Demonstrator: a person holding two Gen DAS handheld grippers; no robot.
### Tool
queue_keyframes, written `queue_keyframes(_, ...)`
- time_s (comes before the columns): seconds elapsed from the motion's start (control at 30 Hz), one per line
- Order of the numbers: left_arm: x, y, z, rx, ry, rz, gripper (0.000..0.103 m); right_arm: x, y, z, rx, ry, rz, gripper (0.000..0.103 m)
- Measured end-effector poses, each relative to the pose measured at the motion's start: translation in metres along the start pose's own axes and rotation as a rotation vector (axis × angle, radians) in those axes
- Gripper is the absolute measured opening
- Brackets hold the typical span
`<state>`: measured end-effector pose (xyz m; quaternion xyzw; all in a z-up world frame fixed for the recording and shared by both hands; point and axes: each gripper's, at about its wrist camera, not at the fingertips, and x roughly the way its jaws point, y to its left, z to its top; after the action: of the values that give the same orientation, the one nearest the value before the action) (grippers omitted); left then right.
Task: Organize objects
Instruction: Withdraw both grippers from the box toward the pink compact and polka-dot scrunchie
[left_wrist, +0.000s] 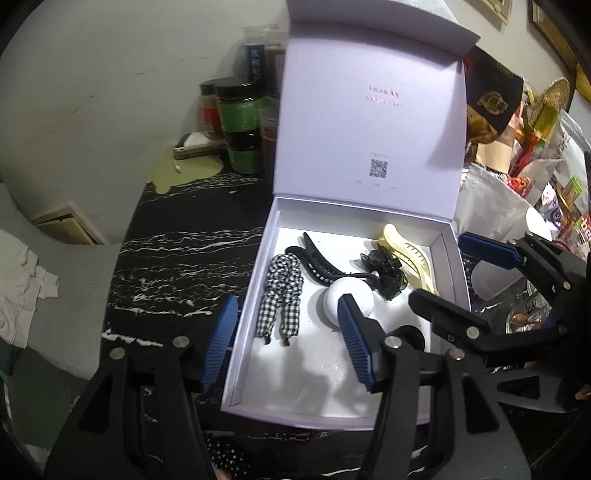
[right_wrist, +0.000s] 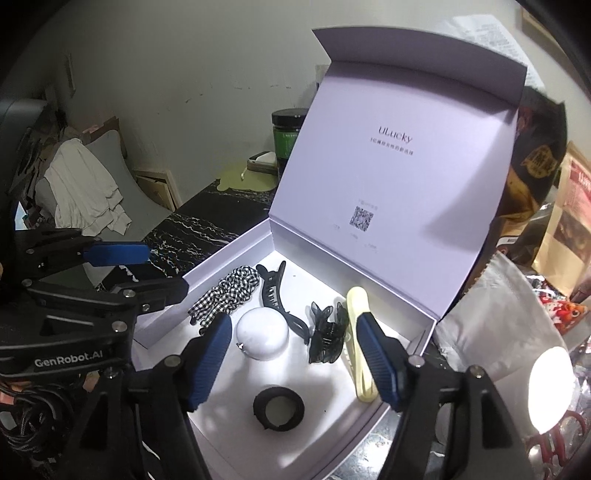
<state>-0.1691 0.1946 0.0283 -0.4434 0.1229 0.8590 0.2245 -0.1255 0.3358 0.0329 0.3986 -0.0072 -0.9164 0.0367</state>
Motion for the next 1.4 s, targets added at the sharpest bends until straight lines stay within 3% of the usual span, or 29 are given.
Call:
queue_keyframes(0.23,-0.017,0.010,-0.012,-0.047,-0.009,0.023,0.059,-0.013,0.014,-0.005,-0.019,-0.013,-0.003,0.078)
queue_keyframes(0.43,-0.037,0.011,-0.024,-0.042,-0.025,0.105,0.059,-0.022,0.025,-0.009,-0.038,-0.021,0.000,0.079)
queue_keyframes(0.77,-0.065,0.021,-0.042,-0.119,-0.039,0.125,0.059,-0.042,0.043,-0.012,-0.066,-0.049,0.024,0.080)
queue_keyframes(1.4,-0.089,0.050,-0.094,-0.228,-0.029,0.223,0.059,-0.038,0.093,-0.023,-0.173,-0.028,0.136,0.081)
